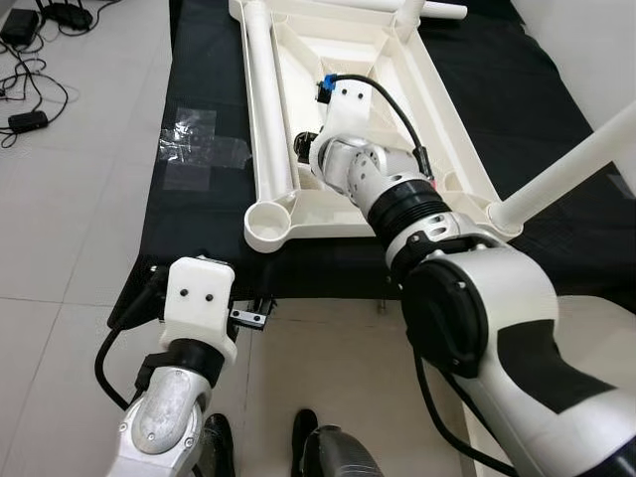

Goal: Building children table

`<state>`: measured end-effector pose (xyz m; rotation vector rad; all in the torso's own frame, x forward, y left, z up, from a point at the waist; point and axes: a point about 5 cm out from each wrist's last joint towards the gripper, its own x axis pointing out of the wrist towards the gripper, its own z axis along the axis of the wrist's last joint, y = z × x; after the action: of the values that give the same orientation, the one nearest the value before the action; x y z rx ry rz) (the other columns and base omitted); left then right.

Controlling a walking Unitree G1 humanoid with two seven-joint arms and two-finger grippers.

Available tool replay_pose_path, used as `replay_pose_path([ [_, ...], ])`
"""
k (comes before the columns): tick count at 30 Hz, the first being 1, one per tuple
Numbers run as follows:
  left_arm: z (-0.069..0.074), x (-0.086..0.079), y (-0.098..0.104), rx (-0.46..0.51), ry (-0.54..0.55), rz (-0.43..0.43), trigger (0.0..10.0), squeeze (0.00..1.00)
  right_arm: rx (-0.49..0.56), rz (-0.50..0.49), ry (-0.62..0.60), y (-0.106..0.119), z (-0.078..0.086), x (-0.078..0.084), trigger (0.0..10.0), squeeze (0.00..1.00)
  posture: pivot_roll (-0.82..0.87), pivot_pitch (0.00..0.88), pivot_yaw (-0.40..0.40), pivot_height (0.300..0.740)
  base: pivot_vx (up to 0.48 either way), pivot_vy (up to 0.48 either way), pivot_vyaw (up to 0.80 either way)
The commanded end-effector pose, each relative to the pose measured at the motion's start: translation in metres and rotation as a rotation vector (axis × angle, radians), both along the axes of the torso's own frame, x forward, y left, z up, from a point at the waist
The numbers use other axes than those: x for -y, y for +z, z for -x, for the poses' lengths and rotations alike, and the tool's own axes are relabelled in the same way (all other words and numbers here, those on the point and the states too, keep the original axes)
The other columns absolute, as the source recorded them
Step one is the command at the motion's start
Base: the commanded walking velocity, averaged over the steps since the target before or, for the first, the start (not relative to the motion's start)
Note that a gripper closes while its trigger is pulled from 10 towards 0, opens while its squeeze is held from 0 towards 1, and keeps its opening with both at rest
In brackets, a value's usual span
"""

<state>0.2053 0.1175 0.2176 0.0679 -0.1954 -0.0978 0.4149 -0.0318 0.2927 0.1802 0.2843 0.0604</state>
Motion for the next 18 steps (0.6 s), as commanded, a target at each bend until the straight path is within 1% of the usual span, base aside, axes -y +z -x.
replay_pose_path([
  [1,0.005,0.003,-0.002,-0.028,-0.005,0.015,10.0,0.0,-0.057,0.05,-0.005,-0.02,0.001,0.003,10.0,0.0,0.01,0.383,-0.269,0.74,0.0,0.0,0.0],
  [2,0.005,0.003,-0.002,-0.028,-0.005,0.015,10.0,0.0,-0.057,0.05,-0.005,-0.02,0.001,0.003,10.0,0.0,0.01,0.383,-0.269,0.74,0.0,0.0,0.0],
  [5,0.006,0.005,-0.002,-0.033,-0.002,0.02,10.0,0.0,-0.095,0.07,-0.015,-0.034,0.001,0.007,10.0,0.0,0.01,0.385,-0.266,0.74,0.0,0.0,0.0],
  [6,0.006,0.005,-0.003,-0.034,-0.002,0.019,10.0,0.0,-0.106,0.083,-0.006,-0.038,0.002,0.007,7.3,0.0,0.01,0.384,-0.264,0.74,0.0,0.0,0.0],
  [7,0.006,0.005,-0.003,-0.035,-0.002,0.018,10.0,0.0,-0.117,0.1,0.007,-0.043,0.002,0.008,7.3,0.0,0.01,0.384,-0.264,0.74,0.0,0.0,0.0],
  [9,0.006,0.005,-0.003,-0.036,-0.002,0.017,10.0,0.0,-0.118,0.102,0.009,-0.043,0.002,0.008,7.3,0.0,0.01,0.384,-0.264,0.74,0.0,0.0,0.0],
  [10,0.006,0.005,-0.002,-0.034,0.0,0.017,10.0,0.0,-0.122,0.098,-0.001,-0.045,0.002,0.011,0.0,0.0,0.01,0.383,-0.261,0.74,0.0,0.0,0.0],
  [15,0.005,0.004,-0.001,-0.034,0.004,0.015,10.0,0.0,-0.128,0.09,-0.024,-0.047,0.0,0.018,0.0,0.0,0.02,0.381,-0.255,0.74,0.0,0.0,0.0],
  [17,0.004,0.004,0.0,-0.031,0.004,0.013,10.0,0.0,-0.114,0.108,-0.036,-0.044,-0.002,0.025,0.0,0.0,0.02,0.379,-0.249,0.74,0.0,0.0,0.0],
  [18,0.004,0.004,0.0,-0.031,0.004,0.013,10.0,0.0,-0.114,0.108,-0.036,-0.044,-0.002,0.025,0.0,0.0,0.02,0.379,-0.249,0.74,0.0,0.0,0.0],
])
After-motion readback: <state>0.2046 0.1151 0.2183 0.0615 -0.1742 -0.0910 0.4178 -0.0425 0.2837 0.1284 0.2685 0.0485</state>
